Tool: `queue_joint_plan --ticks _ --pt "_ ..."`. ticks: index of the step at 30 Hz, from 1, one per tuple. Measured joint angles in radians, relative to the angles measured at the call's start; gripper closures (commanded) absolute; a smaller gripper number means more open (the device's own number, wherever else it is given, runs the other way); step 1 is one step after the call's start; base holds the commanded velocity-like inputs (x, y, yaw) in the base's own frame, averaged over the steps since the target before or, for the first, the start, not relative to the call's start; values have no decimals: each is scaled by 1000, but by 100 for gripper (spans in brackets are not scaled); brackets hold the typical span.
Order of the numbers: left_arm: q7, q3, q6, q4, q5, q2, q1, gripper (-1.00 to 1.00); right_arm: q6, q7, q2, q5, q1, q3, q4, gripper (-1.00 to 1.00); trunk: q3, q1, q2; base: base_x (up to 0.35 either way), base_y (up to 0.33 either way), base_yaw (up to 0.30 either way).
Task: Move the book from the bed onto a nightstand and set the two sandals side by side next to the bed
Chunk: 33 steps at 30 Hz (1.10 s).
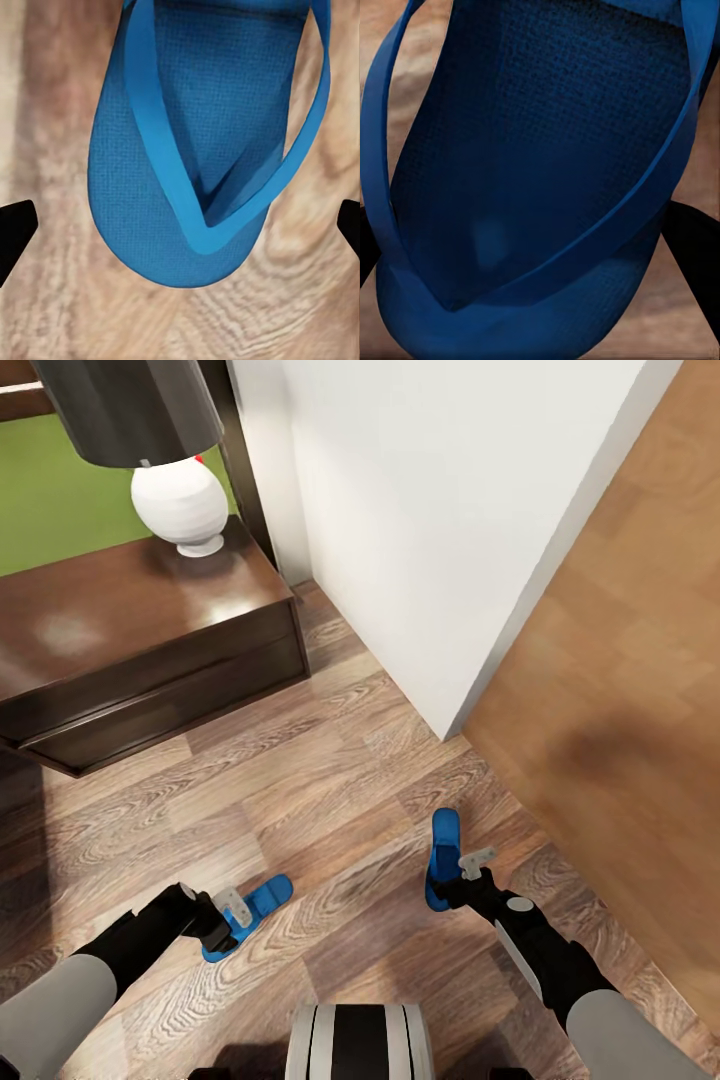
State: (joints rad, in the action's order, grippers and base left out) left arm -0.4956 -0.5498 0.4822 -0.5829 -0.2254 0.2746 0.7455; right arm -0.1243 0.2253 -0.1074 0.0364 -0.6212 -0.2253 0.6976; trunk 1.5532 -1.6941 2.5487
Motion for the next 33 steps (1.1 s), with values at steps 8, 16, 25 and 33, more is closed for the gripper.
queue_joint_plan --ticks 8,16,25,33 --pt "6 5 -5 -9 -2 23 -11 -100 2 0 0 2 -2 -8 -5 100 15 -2 1 0 0 0" --pt "6 2 -5 -12 -2 18 -13 -100 -1 -4 2 -1 1 -6 -5 100 15 -2 1 0 0 0" --pt "6 5 -5 -14 -2 17 -12 -100 -2 -4 2 -1 1 -6 -5 100 15 -2 1 0 0 0" --pt "6 10 -5 -14 -2 18 -13 -100 -2 -4 2 -1 1 -6 -5 100 15 -2 1 136 -95 0"
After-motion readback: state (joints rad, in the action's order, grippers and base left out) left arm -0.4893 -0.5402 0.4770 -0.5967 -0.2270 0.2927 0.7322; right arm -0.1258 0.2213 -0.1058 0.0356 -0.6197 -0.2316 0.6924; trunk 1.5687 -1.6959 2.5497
